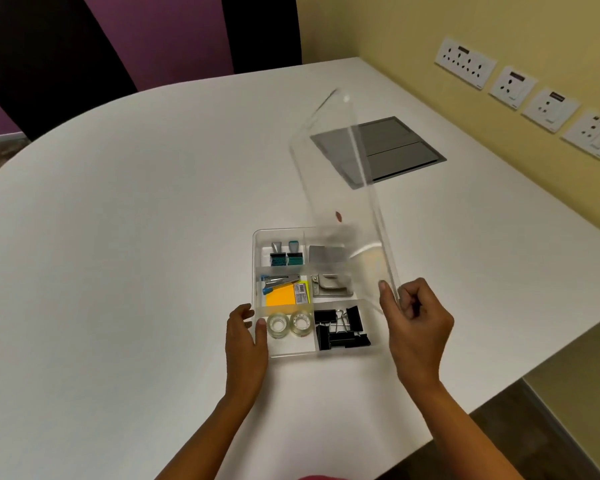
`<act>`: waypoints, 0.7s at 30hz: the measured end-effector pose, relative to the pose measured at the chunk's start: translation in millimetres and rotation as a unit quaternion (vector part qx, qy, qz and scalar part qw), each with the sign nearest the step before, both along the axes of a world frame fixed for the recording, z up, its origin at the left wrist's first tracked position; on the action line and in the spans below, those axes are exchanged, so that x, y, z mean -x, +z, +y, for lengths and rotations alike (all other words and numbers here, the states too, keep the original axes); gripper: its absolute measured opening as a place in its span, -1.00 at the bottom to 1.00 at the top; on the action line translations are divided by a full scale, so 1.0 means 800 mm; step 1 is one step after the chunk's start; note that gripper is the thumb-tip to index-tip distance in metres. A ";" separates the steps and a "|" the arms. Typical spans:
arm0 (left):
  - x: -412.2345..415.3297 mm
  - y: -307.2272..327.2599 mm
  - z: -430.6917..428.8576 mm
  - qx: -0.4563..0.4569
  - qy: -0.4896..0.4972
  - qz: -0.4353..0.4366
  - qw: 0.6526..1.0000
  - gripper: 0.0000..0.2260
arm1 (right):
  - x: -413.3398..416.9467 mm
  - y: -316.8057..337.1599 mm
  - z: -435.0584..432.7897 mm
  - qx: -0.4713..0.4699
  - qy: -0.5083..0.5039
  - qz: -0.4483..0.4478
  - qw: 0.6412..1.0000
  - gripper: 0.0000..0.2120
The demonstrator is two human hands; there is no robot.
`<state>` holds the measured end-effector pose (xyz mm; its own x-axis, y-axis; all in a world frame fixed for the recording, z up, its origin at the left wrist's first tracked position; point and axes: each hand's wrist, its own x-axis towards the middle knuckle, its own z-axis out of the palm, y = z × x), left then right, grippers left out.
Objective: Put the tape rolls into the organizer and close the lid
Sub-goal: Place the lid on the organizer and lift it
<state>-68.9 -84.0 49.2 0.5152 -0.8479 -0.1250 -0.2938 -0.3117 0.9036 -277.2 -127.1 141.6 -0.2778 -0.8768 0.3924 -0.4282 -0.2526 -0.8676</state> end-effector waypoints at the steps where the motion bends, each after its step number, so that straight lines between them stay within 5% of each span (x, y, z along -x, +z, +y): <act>1: -0.002 0.004 -0.003 -0.004 0.004 0.034 0.999 -0.69 | -0.007 0.006 0.000 -0.011 0.023 -0.059 0.998 -0.54; 5: -0.018 0.018 -0.013 -0.036 0.014 0.191 0.981 -0.73 | -0.023 0.017 -0.011 -0.134 0.102 -0.226 0.959 -0.55; 9: -0.036 0.023 -0.007 -0.025 0.019 0.211 0.977 -0.75 | -0.020 -0.008 -0.017 -0.250 0.126 -0.281 0.918 -0.60; 21: -0.013 -0.014 0.022 -0.100 0.084 0.114 0.985 -0.94 | 0.016 -0.109 -0.026 -0.352 -0.001 0.048 0.935 -0.60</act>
<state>-58.9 -66.7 38.0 0.5859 -0.6997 -0.4089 -0.0199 -0.5168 0.8559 -290.0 -148.2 54.4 -0.2731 -0.9264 -0.2591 -0.5119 0.3680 -0.7762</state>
